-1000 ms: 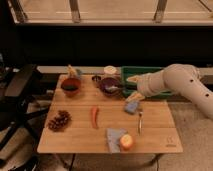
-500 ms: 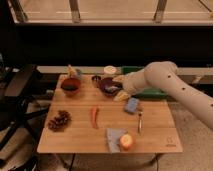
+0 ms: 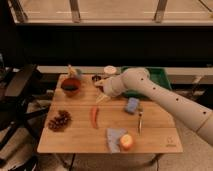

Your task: Place eraser in paper cup

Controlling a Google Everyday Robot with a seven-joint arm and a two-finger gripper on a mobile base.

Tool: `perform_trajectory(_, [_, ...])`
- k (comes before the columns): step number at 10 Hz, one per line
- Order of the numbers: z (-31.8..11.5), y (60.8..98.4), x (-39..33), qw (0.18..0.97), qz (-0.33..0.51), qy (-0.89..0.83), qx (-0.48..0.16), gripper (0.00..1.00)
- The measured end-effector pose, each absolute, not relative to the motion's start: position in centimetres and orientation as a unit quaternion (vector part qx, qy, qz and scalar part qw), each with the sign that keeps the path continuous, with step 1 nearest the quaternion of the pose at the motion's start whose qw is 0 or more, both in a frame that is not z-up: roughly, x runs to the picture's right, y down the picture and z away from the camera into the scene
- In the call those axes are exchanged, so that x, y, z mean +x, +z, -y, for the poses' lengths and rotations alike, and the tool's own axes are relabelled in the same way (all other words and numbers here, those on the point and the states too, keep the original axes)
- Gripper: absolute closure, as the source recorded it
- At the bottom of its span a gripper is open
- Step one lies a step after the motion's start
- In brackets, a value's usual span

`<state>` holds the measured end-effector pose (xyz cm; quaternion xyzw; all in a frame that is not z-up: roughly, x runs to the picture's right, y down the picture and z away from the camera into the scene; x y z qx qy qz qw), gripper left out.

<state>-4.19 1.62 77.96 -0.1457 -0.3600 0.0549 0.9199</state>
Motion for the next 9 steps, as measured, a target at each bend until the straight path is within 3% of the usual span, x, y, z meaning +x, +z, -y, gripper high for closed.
perform_trajectory(5, [0.1,81.8,-10.3,0.899,0.402,0.115,-0.128,0.35])
perform_trajectory(9, [1.6,82.5,-11.5,0.889,0.406,0.181,-0.109,0.35])
